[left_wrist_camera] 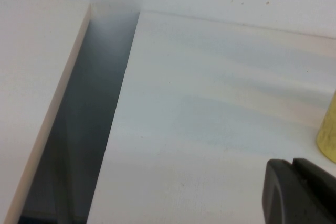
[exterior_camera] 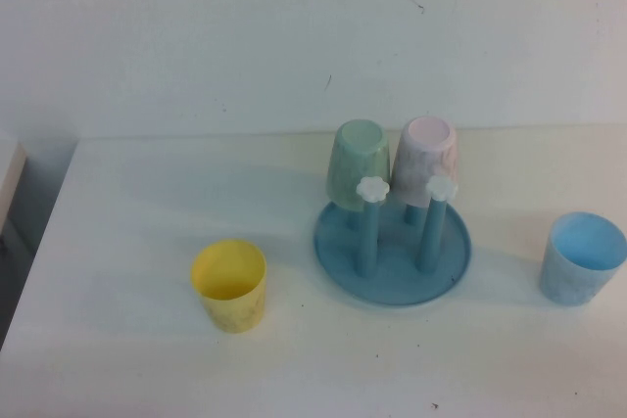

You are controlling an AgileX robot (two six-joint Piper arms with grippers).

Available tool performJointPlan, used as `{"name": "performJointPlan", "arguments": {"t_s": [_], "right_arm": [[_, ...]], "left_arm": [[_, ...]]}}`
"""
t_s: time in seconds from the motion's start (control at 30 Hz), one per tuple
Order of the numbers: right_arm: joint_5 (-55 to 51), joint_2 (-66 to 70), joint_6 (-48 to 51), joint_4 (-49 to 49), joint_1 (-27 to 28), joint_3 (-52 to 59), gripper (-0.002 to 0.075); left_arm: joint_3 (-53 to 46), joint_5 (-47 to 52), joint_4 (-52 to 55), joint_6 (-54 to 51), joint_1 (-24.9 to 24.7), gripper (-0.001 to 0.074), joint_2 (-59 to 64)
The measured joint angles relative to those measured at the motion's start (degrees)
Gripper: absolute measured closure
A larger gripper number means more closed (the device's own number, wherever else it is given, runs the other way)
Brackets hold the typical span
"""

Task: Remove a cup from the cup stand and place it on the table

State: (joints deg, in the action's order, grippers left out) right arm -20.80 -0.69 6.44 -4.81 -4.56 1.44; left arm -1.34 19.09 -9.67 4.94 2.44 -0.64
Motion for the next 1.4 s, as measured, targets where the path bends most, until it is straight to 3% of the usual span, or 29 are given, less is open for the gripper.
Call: {"name": "performJointPlan", "arguments": {"t_s": [0.97, 1.2, 1.4], "right_arm": [[0.0, 0.0, 0.0, -3.2, 0.0, 0.0, 0.0572], [-0.1, 0.0, 0.0, -4.3, 0.0, 0.0, 0.0572], [0.2, 0.0, 0.0, -3.0, 0.0, 0.0, 0.0572]], "left_arm": [[0.0, -0.2, 2.2, -0.2, 0.0, 0.0737, 0.0], [-0.1, -1.8, -4.5, -0.1, 0.0, 0.0737, 0.0], [-0.2, -8.9, -24.9, -0.1, 0.0, 0.0737, 0.0]]}}
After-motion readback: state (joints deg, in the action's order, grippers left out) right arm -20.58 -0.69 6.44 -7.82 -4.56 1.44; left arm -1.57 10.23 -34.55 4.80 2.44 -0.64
